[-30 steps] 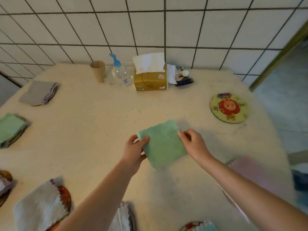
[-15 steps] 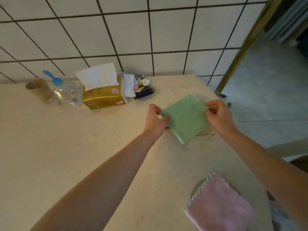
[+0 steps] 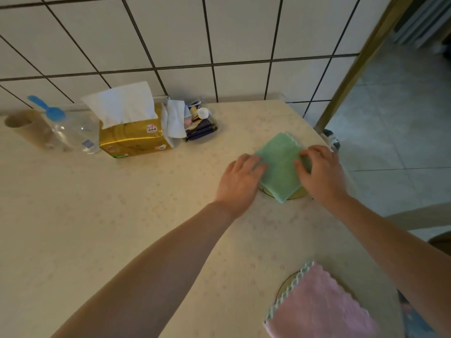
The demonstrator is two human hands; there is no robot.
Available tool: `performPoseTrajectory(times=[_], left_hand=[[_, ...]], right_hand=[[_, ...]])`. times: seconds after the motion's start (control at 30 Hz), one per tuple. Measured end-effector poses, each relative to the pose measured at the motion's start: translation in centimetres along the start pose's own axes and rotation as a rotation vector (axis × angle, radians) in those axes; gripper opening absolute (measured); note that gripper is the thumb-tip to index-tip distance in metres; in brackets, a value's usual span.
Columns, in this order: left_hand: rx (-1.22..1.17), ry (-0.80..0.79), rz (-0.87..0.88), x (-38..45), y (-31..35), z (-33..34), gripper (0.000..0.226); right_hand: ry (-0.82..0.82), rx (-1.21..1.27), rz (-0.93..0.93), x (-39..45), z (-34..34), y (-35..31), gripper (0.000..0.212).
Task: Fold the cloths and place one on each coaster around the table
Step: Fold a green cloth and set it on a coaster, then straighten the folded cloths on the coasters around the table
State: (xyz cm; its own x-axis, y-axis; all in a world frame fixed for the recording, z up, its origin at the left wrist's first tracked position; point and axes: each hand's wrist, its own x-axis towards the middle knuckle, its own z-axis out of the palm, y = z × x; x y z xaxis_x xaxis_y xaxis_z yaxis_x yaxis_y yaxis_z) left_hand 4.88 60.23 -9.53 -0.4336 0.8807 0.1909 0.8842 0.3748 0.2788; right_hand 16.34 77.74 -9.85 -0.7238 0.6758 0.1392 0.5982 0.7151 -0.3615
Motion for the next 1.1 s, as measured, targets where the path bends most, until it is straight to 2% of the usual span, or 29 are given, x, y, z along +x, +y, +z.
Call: performPoseTrajectory(times=[0.07, 0.1, 0.17, 0.43, 0.57, 0.77, 1.1], left_hand=[[0.025, -0.198, 0.072, -1.2, 0.0, 0.5, 0.05], [0.032, -0.307, 0.044, -1.7, 0.1, 0.6, 0.055], [0.068, -0.421, -0.004, -2.1, 0.1, 0.7, 0.061], [0.048, -0.486, -0.171, -4.0, -0.1, -3.4, 0.06], [-0.017, -0.446, -0.275, -7.7, -0.6, -6.9, 0.056], [-0.142, -0.283, -0.422, -16.2, -0.9, -11.7, 0.043], [-0.38, 0.022, -0.756, -36.2, -4.4, -17.7, 0.027]], right_hand=[[-0.057, -0.049, -0.023, -1.1, 0.1, -0.1, 0.048], [-0.105, -0.063, -0.018, -1.5, 0.3, 0.0, 0.051], [-0.171, -0.076, 0.003, -1.9, 0.4, 0.1, 0.054], [-0.187, -0.139, 0.032, -3.8, -2.4, -2.1, 0.048], [-0.228, -0.122, 0.023, -6.7, -3.9, -4.4, 0.046], [-0.257, -0.003, -0.031, -12.7, -5.2, -10.0, 0.042], [-0.428, 0.134, -0.225, -27.0, -2.9, -25.4, 0.036]])
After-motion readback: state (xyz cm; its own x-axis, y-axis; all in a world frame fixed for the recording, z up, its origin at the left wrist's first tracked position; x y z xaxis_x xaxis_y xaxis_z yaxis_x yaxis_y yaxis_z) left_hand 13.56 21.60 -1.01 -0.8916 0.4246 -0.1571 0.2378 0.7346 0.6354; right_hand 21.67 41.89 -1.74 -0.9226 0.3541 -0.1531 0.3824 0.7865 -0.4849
